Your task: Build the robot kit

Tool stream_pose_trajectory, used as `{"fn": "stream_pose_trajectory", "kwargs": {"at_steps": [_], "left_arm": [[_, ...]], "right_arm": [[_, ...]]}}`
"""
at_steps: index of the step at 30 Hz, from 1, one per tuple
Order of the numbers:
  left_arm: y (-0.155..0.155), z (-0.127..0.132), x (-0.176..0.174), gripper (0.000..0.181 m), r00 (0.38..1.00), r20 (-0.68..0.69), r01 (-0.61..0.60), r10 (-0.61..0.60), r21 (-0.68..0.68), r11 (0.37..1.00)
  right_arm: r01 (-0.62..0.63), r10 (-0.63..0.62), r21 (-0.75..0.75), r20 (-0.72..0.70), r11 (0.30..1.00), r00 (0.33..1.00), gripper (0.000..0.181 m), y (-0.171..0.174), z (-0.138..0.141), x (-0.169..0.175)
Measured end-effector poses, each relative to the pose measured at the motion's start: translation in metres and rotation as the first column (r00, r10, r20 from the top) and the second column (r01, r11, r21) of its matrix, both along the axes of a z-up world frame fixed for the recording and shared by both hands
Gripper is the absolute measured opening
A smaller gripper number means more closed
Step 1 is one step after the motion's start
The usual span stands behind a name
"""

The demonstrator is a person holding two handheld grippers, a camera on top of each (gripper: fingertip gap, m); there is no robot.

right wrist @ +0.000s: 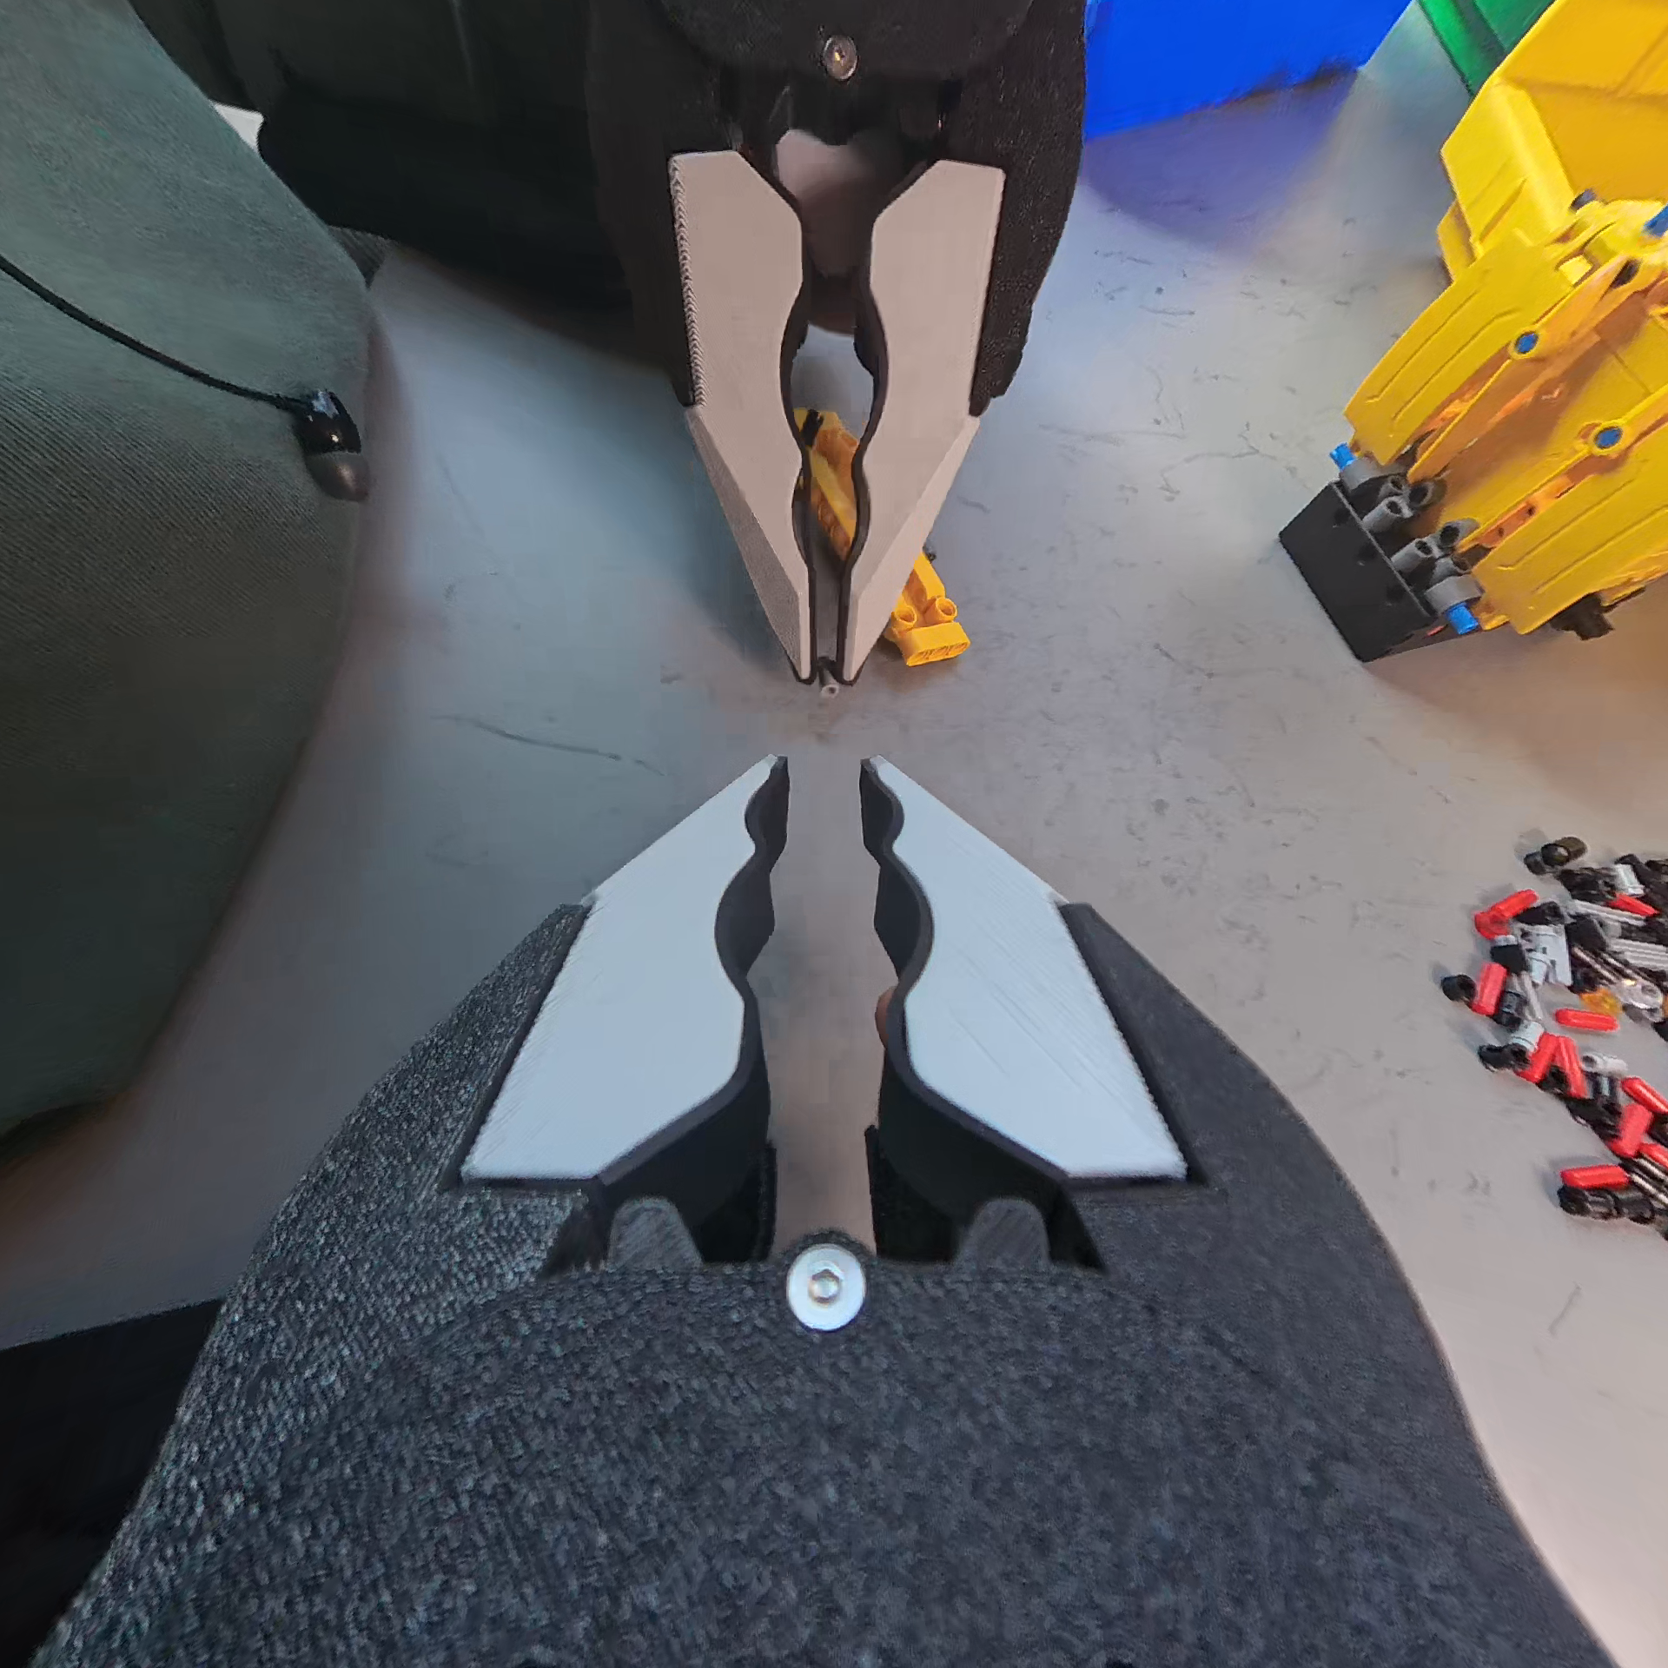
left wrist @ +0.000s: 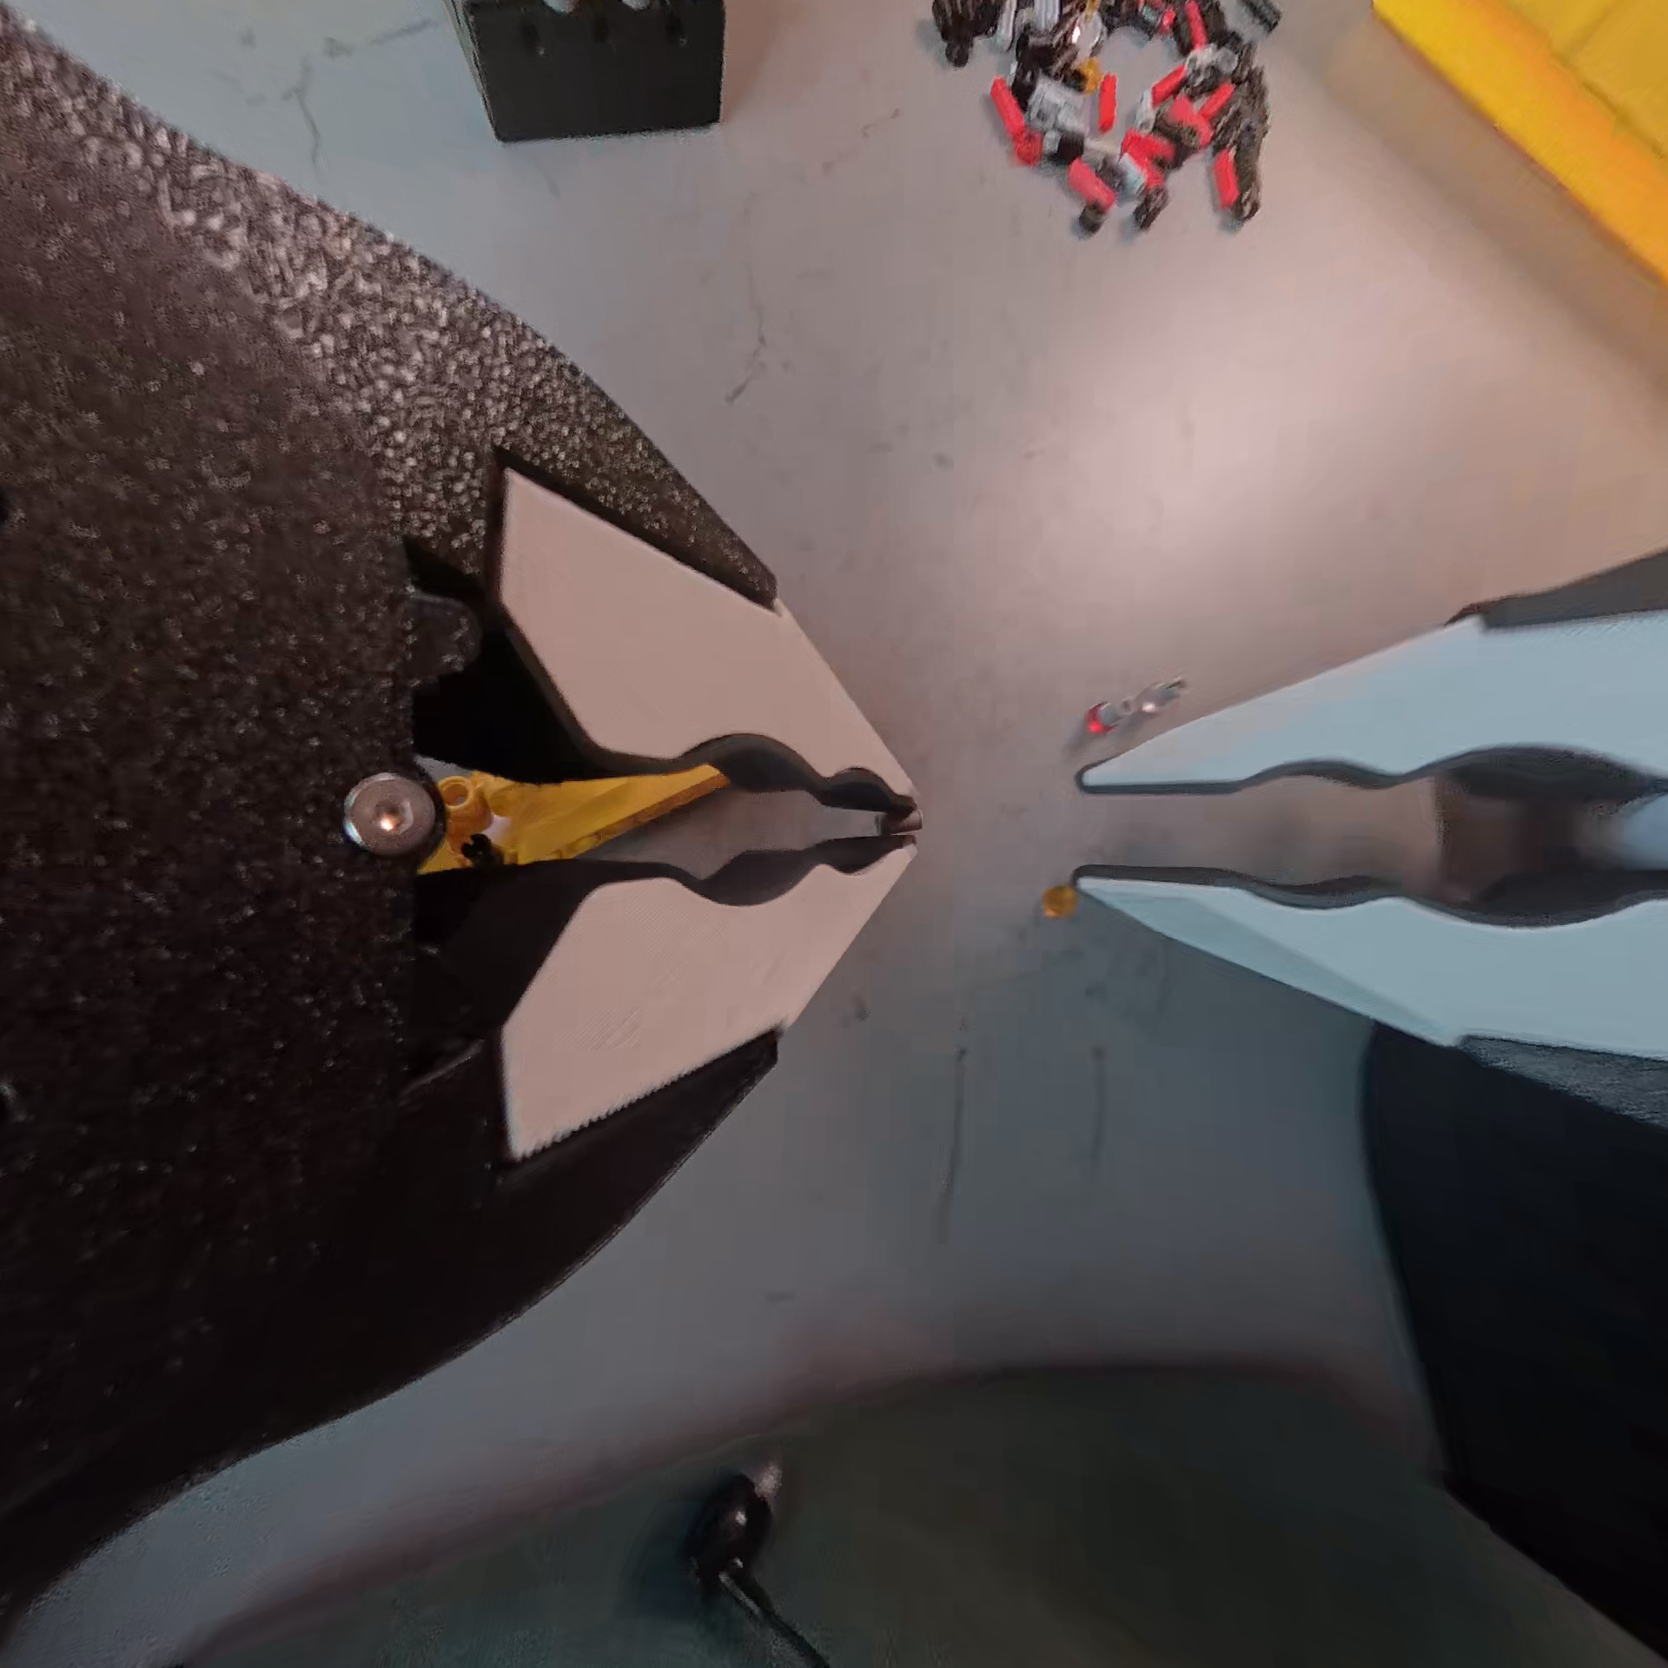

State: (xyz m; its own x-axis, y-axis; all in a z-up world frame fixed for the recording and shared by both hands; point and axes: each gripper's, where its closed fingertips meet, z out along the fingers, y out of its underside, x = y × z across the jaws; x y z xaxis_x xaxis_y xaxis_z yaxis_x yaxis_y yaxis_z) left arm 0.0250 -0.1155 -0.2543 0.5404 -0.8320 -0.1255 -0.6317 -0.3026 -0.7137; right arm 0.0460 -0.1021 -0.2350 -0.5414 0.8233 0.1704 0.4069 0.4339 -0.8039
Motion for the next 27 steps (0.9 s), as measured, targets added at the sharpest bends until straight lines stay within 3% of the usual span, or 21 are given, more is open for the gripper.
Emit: {"fn": "stream_pose_trajectory", "kwargs": {"at_steps": [1, 3, 4, 7, 10, 12, 18, 23, 27], "left_arm": [[0.004, 0.013, 0.002, 0.004, 0.996, 0.088, -0.025, 0.023, 0.017, 1.0], [0.013, 0.048, 0.006, 0.004, 0.94, 0.333, -0.087, 0.078, 0.013, 0.996], [0.016, 0.067, 0.007, 0.004, 0.876, 0.473, -0.109, 0.1, -0.01, 0.994], [0.024, 0.11, 0.002, 0.004, 0.611, 0.774, -0.107, 0.165, -0.126, 0.986], [0.03, 0.13, -0.005, 0.004, 0.35, 0.909, -0.032, 0.227, -0.23, 0.973], [0.032, 0.134, -0.004, 0.004, 0.251, 0.933, 0.008, 0.259, -0.269, 0.963], [0.038, 0.14, 0.005, 0.004, 0.11, 0.948, 0.074, 0.298, -0.306, 0.949], [0.039, 0.141, 0.01, 0.003, 0.047, 0.944, 0.134, 0.327, -0.33, 0.934], [0.036, 0.137, 0.014, 0.004, 0.076, 0.941, 0.166, 0.328, -0.337, 0.927]], "right_arm": [[0.0, 0.0, -0.009, -0.044, 1.0, 0.999, 0.012, -0.001, 0.007, -0.002], [0.028, -0.035, -0.042, -0.165, 0.999, 0.986, 0.008, 0.001, 0.028, -0.009], [0.049, -0.061, -0.057, -0.229, 0.997, 0.972, 0.008, 0.004, 0.041, -0.012], [0.145, -0.15, -0.045, -0.421, 0.988, 0.895, 0.013, 0.015, 0.078, -0.019], [0.196, -0.194, -0.052, -0.522, 0.979, 0.831, 0.014, 0.018, 0.102, -0.02], [0.233, -0.208, -0.026, -0.56, 0.972, 0.802, 0.014, 0.019, 0.109, -0.022], [0.304, -0.236, 0.012, -0.603, 0.953, 0.762, 0.014, 0.021, 0.115, -0.026], [0.317, -0.232, 0.028, -0.621, 0.948, 0.748, 0.01, 0.023, 0.118, -0.025], [0.24, -0.192, 0.003, -0.59, 0.971, 0.784, 0.01, 0.019, 0.114, -0.021]]}}
